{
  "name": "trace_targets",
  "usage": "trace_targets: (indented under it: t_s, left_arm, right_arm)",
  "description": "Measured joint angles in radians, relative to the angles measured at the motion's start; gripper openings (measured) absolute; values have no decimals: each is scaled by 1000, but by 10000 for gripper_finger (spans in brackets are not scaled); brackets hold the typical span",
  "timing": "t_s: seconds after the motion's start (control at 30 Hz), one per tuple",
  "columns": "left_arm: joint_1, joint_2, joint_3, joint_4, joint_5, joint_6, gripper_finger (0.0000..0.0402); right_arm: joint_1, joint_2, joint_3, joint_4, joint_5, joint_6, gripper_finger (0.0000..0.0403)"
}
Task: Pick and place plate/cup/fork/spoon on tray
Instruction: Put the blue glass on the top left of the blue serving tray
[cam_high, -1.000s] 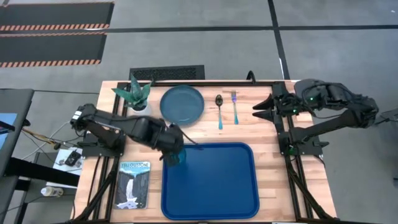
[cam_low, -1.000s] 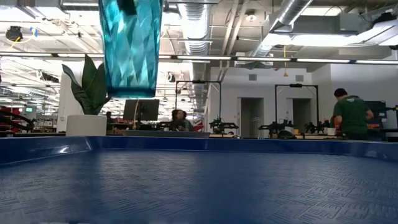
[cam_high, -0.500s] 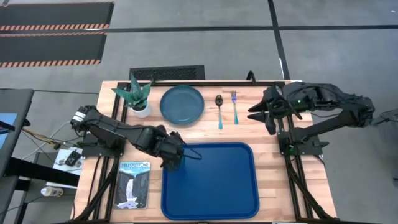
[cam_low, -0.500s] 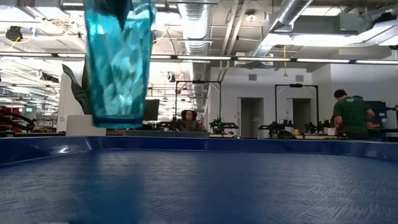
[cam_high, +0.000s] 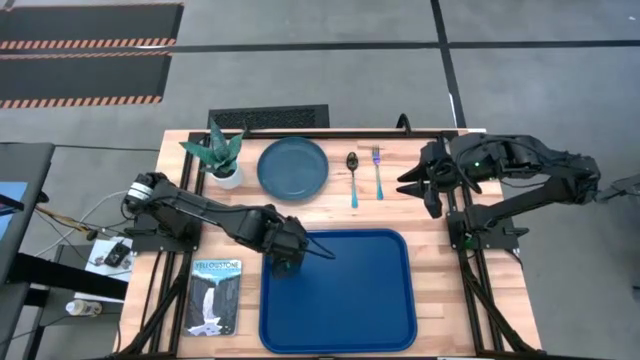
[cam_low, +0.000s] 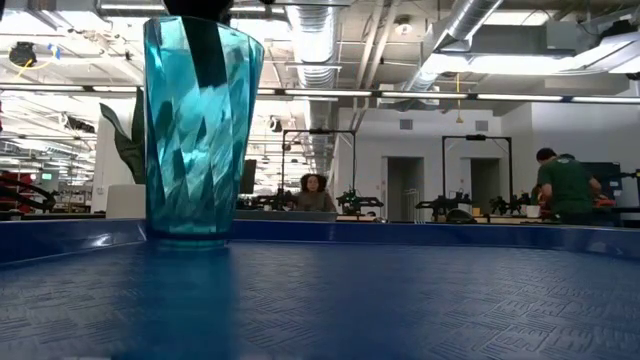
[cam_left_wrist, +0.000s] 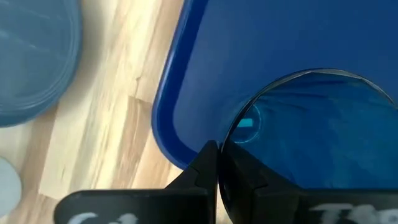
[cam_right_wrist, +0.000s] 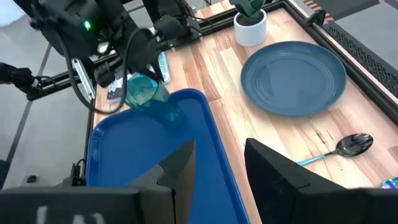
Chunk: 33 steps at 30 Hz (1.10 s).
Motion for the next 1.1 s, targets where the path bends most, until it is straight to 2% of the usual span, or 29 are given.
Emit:
trace_targets:
  t_s: [0.77, 1.1]
  left_arm:
    - [34, 4, 0, -38, 25, 42, 0]
    - [69, 4, 1, -54, -20, 75, 0]
  right_arm:
    - [0, 1, 0, -6, 0, -17, 161]
    - [0, 1, 0, -6, 0, -19, 161]
